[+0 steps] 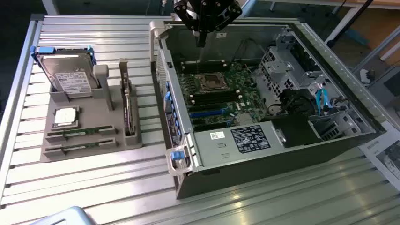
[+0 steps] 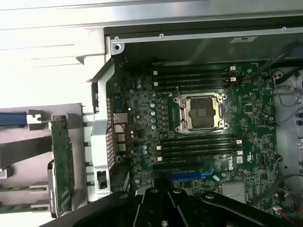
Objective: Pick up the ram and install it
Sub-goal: 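Reach for the ram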
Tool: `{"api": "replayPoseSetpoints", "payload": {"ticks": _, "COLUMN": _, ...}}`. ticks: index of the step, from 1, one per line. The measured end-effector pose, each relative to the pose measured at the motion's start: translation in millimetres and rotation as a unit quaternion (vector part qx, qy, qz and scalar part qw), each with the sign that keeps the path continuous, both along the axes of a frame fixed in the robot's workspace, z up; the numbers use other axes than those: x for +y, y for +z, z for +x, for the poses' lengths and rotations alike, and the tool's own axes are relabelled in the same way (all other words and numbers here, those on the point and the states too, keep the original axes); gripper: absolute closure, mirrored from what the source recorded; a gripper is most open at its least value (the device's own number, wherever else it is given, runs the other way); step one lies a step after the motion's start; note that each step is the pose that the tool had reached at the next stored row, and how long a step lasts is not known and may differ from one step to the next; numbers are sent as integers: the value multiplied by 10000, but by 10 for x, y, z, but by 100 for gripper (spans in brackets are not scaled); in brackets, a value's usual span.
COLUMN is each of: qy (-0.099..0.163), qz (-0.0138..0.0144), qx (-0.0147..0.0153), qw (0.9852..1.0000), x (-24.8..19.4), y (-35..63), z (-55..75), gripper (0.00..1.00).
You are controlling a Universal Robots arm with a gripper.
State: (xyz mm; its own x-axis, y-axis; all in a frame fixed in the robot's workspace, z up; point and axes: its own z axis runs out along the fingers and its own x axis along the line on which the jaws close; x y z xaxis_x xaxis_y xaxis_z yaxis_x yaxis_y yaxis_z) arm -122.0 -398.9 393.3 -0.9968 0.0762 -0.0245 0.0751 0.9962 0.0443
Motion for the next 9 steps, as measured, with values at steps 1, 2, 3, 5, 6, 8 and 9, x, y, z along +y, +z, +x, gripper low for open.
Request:
{"api": "replayPoseSetpoints", "payload": {"ticks": 1, "qy": 0, "qz": 0, "qx": 0, "qw": 10000, "x": 0, "y": 0, "z": 0, "gripper": 90}}
{"api": "replayPoseSetpoints", "payload": {"ticks": 2, "qy": 0, "qz": 0, "qx": 0, "qw": 10000, "x": 0, "y": 0, "z": 0, "gripper": 90}}
{"api": "replayPoseSetpoints", "payload": {"ticks": 3, "qy": 0, "qz": 0, "qx": 0, "qw": 10000, "x": 0, "y": 0, "z": 0, "gripper": 90}}
{"api": "replayPoseSetpoints", "payload": {"ticks": 5, "qy": 0, "qz": 0, "qx": 0, "qw": 10000, "x": 0, "y": 0, "z": 0, "gripper": 90}}
{"api": "replayPoseSetpoints", "payload": {"ticks": 6, "qy": 0, "qz": 0, "qx": 0, "qw": 10000, "x": 0, "y": 0, "z": 0, "gripper": 90}}
{"api": "replayPoseSetpoints", "payload": {"ticks": 8, "qy": 0, "qz": 0, "qx": 0, "qw": 10000, "x": 0, "y": 0, "z": 0, "gripper": 90}}
{"api": "replayPoseSetpoints", "payload": {"ticks": 9, "qy": 0, "qz": 0, "qx": 0, "qw": 10000, "x": 0, "y": 0, "z": 0, "gripper": 90}}
